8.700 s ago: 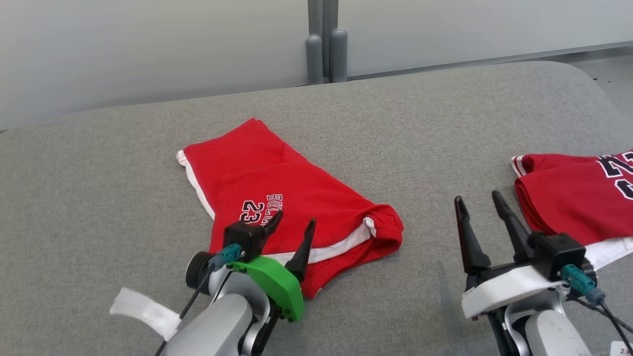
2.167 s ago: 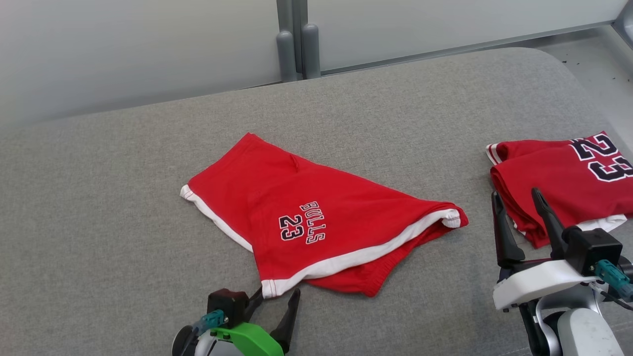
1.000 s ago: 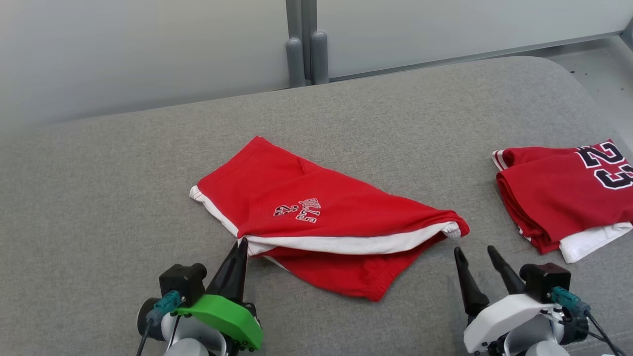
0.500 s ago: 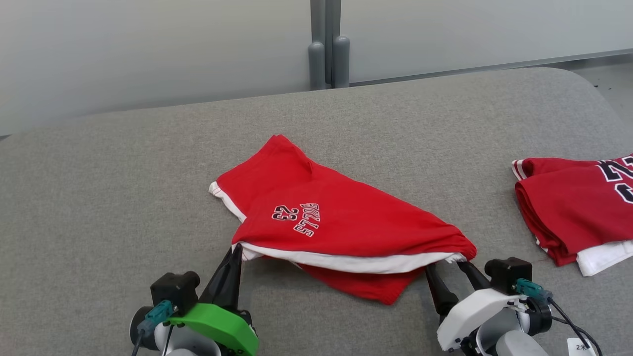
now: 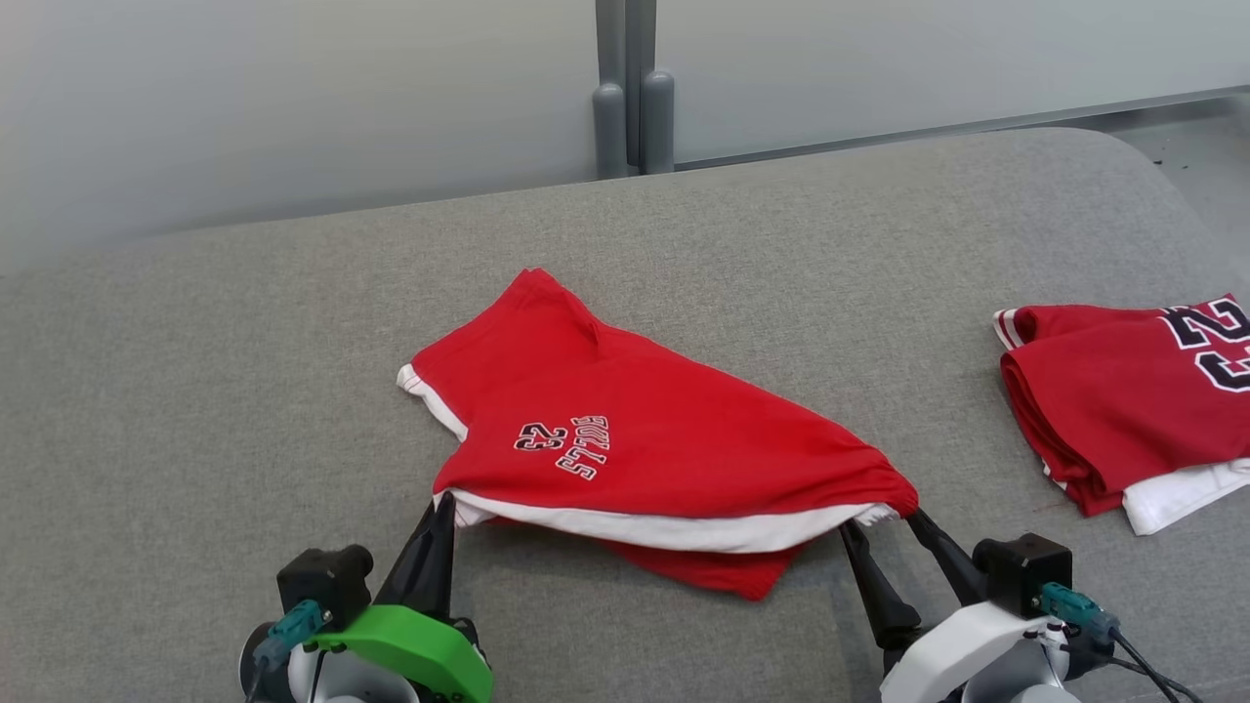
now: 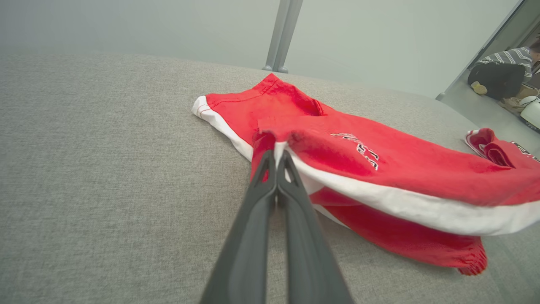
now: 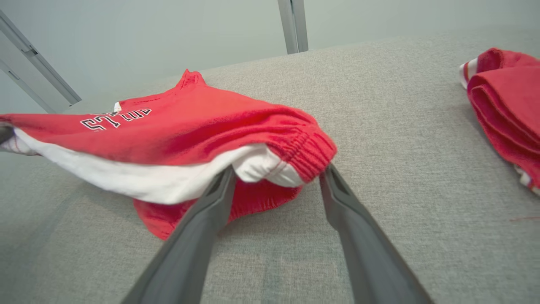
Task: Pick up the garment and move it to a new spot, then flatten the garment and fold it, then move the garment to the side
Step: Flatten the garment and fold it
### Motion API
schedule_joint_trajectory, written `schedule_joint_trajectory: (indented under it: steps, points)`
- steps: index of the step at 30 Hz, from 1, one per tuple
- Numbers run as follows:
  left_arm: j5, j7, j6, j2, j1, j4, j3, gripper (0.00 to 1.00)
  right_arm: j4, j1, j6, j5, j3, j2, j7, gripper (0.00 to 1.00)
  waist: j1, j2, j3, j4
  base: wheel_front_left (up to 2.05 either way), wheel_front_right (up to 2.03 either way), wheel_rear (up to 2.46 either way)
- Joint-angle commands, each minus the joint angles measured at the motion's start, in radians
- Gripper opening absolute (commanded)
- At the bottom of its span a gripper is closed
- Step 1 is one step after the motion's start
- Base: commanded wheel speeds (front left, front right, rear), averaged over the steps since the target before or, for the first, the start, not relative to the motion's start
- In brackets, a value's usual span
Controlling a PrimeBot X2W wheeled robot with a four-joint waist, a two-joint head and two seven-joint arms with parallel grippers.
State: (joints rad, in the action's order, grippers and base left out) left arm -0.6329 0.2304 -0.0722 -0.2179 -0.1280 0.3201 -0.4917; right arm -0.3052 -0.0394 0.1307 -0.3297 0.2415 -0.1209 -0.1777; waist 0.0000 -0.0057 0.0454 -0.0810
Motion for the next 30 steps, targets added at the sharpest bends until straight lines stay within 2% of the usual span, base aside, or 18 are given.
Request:
schedule_joint_trajectory:
  steps: [1, 5, 13, 16, 25, 30]
  points:
    - [-0.009, 0.006, -0.006, -0.010, 0.012, 0.001, 0.004, 0.00, 0.029, 0.019, 0.000, 0.010, 0.003, -0.006, 0.007, 1.00, 0.0000, 0.0057, 0.002, -0.006, 0.00, 0.00, 0.00]
    - [-0.012, 0.008, -0.004, -0.011, 0.012, 0.007, 0.008, 0.00, 0.115, 0.052, 0.000, 0.017, 0.000, -0.014, 0.034, 1.00, 0.0000, 0.0057, 0.002, -0.013, 0.00, 0.00, 0.00]
    - [-0.016, 0.009, -0.007, -0.011, 0.007, 0.017, 0.004, 0.00, 0.199, 0.074, 0.000, 0.003, -0.003, -0.013, 0.079, 1.00, 0.0000, 0.0057, -0.002, -0.005, 0.00, 0.00, 0.00]
    - [-0.018, 0.009, -0.007, -0.012, 0.004, 0.020, 0.002, 0.00, 0.188, 0.065, 0.000, -0.033, -0.002, -0.002, 0.088, 1.00, 0.0000, 0.0057, -0.002, 0.002, 0.00, 0.00, 0.00]
    - [-0.021, 0.012, -0.007, -0.013, -0.008, 0.028, 0.002, 0.00, 0.122, 0.094, 0.000, -0.018, -0.039, -0.007, 0.077, 1.00, 0.0000, 0.0057, 0.002, 0.020, 0.00, 0.00, 0.00]
    - [-0.024, 0.012, -0.008, -0.015, -0.009, 0.030, 0.003, 0.00, 0.102, 0.093, 0.000, -0.023, -0.025, -0.004, 0.078, 1.00, 0.0000, 0.0057, 0.004, 0.017, 0.00, 0.00, 0.00]
